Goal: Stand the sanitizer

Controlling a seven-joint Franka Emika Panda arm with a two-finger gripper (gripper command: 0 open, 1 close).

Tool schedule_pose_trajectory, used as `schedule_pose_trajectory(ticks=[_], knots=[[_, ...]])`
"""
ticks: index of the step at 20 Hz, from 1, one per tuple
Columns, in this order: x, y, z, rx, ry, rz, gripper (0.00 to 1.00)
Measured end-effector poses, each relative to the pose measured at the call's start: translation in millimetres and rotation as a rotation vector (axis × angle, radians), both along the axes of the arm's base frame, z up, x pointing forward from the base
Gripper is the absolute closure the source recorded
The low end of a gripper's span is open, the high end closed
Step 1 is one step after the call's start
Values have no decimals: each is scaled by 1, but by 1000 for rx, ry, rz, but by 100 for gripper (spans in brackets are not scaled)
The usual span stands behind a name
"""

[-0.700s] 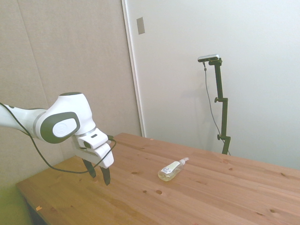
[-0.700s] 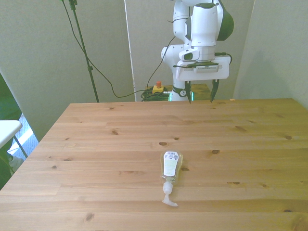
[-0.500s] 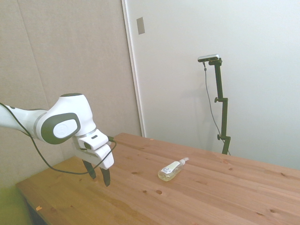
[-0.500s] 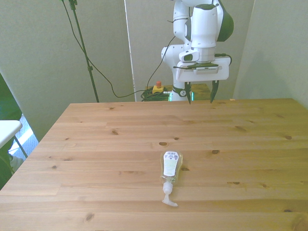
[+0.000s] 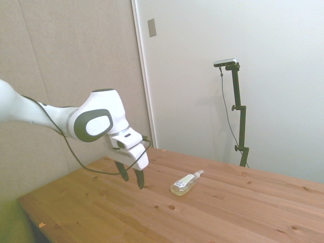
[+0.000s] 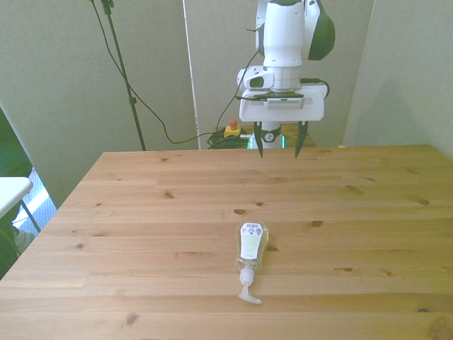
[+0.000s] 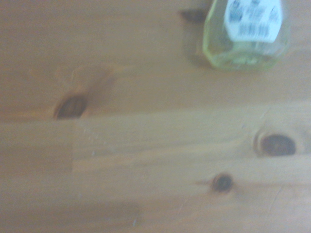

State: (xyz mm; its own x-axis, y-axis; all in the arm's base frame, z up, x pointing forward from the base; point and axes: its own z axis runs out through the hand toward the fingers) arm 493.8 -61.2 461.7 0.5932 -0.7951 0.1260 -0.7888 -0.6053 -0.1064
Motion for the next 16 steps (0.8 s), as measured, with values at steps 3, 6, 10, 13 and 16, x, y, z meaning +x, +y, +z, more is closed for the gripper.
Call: schedule_pose_trajectory(ticks=[3, 6, 10, 13, 16], knots=[[44, -19, 8, -10, -3, -33, 0], [90, -33, 9, -26, -15, -68, 0], [143, -42, -4, -38, -32, -107, 0], [175, -54, -16, -48, -45, -140, 0], [201, -69, -27, -55, -62, -175, 0]])
